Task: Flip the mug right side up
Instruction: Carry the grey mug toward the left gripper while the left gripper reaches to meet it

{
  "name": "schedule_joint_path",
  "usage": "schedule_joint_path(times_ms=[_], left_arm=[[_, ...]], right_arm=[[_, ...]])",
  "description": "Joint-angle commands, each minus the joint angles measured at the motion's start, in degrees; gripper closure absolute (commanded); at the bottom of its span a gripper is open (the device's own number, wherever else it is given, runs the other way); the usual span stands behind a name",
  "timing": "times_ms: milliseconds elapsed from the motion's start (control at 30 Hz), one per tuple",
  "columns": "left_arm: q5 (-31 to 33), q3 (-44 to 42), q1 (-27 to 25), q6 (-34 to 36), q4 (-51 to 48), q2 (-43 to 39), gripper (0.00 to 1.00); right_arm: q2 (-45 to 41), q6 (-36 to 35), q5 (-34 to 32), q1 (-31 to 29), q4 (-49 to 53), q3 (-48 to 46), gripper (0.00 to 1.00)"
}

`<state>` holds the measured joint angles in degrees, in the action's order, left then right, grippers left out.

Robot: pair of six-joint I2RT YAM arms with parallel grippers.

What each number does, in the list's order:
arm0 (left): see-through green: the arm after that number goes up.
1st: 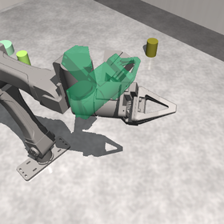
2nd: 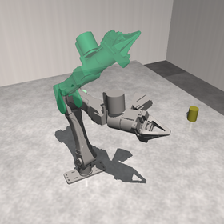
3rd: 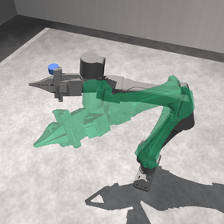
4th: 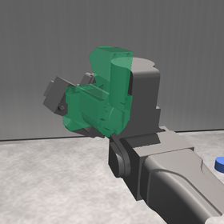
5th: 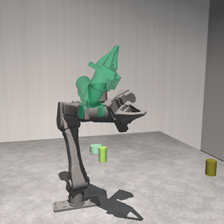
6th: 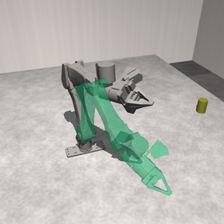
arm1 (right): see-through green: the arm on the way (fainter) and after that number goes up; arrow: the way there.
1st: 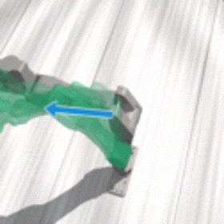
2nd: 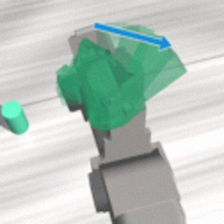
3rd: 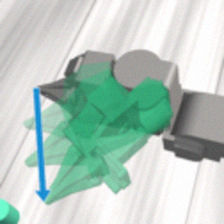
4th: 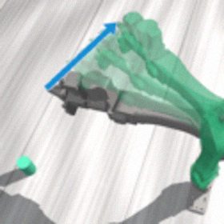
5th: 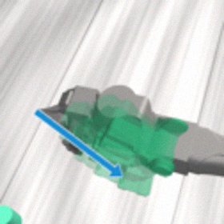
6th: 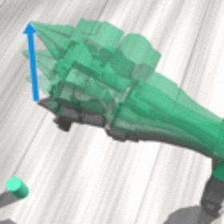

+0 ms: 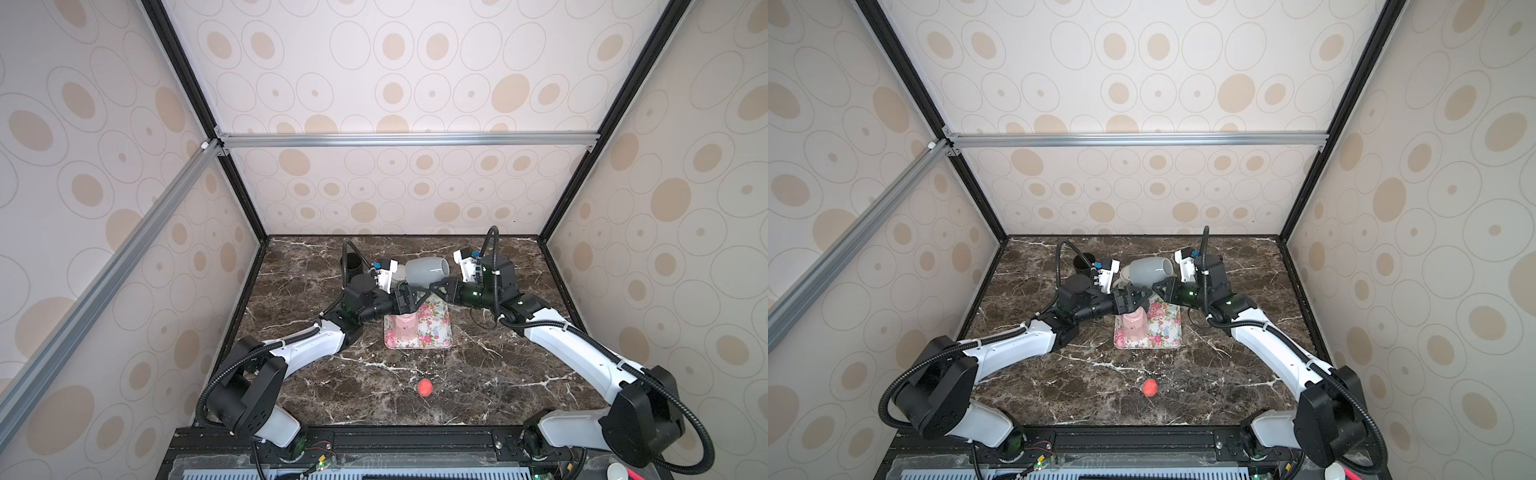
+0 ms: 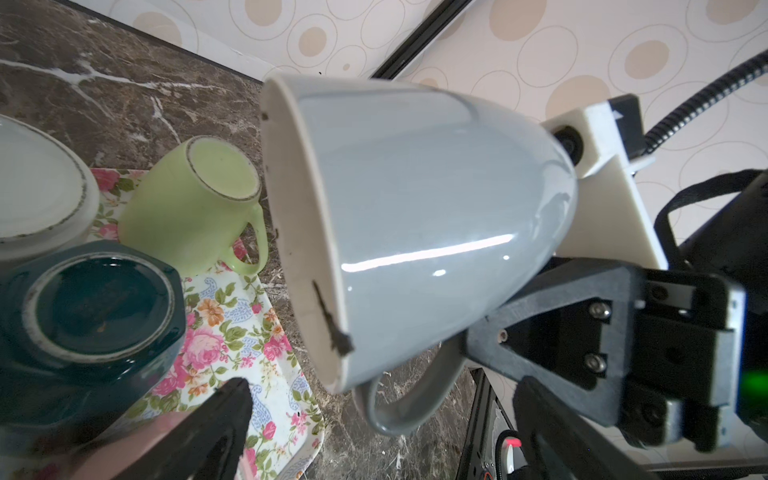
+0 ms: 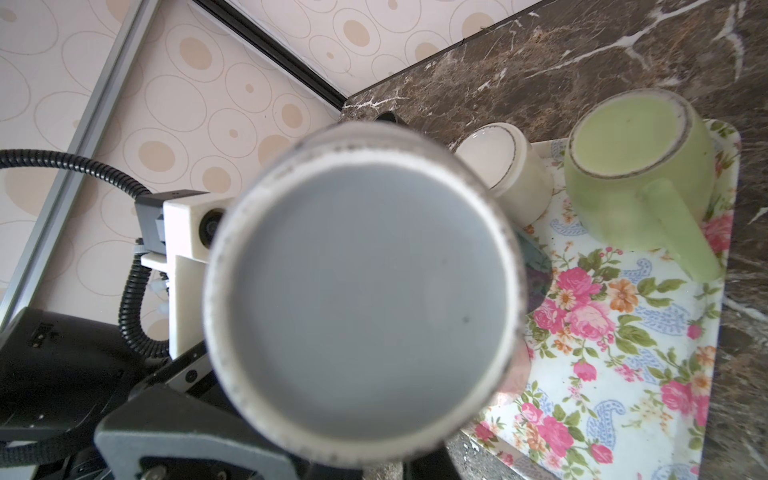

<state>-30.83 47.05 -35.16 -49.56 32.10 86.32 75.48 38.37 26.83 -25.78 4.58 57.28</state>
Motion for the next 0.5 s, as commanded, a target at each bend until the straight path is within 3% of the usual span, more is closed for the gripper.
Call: schedule_joint_path(times_ms=[0, 467], left_arm=[[-1.2, 3.4, -0.5, 0.4, 0.9, 0.1, 0.03], [-0.6, 3.8, -0.5, 1.4, -0.3, -1.1, 0.07]], right_arm=[[-2.3, 1.1, 1.8, 0.2, -5.9, -0.2, 1.00], [-1.7, 2.3, 3.1, 0.2, -8.6, -1.3, 1.00]])
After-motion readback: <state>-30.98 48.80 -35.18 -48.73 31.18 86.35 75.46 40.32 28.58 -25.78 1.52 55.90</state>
